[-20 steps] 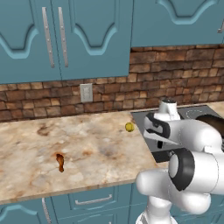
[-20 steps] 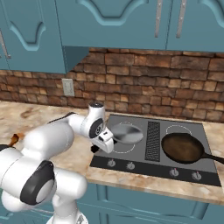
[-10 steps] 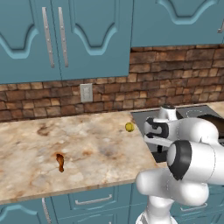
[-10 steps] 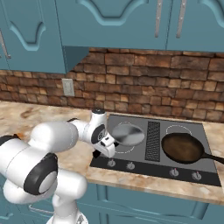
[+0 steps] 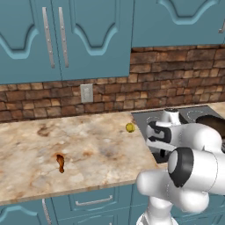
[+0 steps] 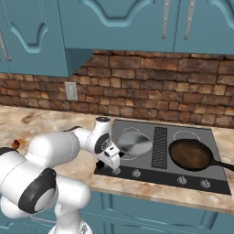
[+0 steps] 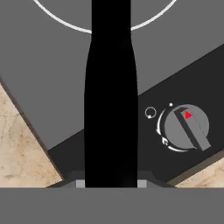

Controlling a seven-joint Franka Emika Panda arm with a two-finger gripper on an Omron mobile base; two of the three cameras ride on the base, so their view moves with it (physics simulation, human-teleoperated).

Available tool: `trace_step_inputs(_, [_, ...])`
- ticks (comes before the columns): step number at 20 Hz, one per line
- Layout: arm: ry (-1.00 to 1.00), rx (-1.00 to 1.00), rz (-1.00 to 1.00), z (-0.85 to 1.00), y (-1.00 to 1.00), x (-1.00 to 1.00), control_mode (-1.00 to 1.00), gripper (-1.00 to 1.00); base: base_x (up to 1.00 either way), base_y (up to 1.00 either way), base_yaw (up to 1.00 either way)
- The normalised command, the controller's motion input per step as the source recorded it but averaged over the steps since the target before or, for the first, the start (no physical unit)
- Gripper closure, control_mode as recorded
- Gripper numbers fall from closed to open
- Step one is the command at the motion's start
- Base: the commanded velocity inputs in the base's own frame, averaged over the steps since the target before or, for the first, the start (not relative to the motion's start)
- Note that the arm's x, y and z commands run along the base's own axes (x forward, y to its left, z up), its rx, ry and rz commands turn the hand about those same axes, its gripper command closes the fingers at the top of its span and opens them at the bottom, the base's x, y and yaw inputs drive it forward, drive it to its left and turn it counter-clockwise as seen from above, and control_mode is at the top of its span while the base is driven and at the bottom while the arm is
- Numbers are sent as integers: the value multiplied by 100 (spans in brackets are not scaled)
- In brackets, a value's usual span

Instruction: Place both pans onto different burners. Then place the lemon and the chicken drumstick on different pans.

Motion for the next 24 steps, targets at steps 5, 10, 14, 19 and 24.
trace_step_inputs(5, [6, 0, -1, -21, 16, -4, -100, 100, 0, 0, 0])
trace_step_inputs(10, [11, -1, -1, -21, 29, 1, -100, 100, 0, 0, 0])
trace_step_inputs(14, [14, 0, 0, -6, 6, 0, -100, 100, 0, 0, 0])
trace_step_inputs(19, [10, 0, 0, 0, 0, 0, -100, 100, 0, 0, 0])
trace_step_inputs(24, [10, 0, 0, 0, 0, 0, -100, 100, 0, 0, 0])
